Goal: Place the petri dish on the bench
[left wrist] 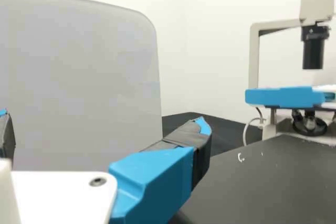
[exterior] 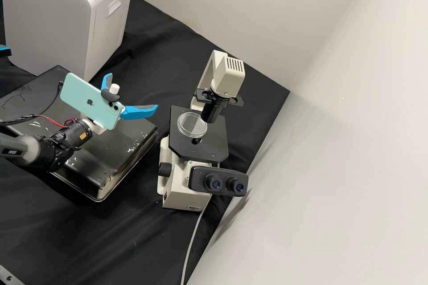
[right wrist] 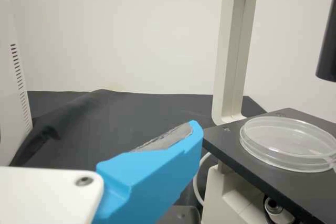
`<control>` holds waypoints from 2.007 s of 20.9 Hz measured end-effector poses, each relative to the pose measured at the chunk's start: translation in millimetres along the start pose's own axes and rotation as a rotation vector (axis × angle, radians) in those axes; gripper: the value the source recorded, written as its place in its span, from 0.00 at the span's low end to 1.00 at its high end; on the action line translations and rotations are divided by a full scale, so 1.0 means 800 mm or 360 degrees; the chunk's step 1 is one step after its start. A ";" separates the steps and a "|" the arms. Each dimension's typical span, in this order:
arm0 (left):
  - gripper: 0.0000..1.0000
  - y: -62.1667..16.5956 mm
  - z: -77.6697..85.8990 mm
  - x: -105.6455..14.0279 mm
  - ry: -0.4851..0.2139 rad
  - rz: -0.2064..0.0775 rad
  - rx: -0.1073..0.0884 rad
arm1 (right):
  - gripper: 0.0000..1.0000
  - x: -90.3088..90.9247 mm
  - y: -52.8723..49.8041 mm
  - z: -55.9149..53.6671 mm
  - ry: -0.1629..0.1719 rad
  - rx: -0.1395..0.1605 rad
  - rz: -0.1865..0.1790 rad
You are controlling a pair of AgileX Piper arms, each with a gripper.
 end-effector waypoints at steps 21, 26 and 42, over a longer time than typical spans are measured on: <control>1.00 -0.0077 0.007 -0.007 -0.0011 -0.0037 0.0059 | 1.00 -0.033 0.029 0.042 -0.0140 0.0002 0.0129; 1.00 -0.0070 0.009 -0.009 -0.0015 -0.0034 0.0061 | 1.00 -0.035 0.036 0.055 -0.0169 0.0001 0.0143; 1.00 -0.0081 0.010 -0.013 -0.0013 -0.0041 0.0081 | 1.00 -0.017 0.054 0.086 -0.0261 0.0033 0.0211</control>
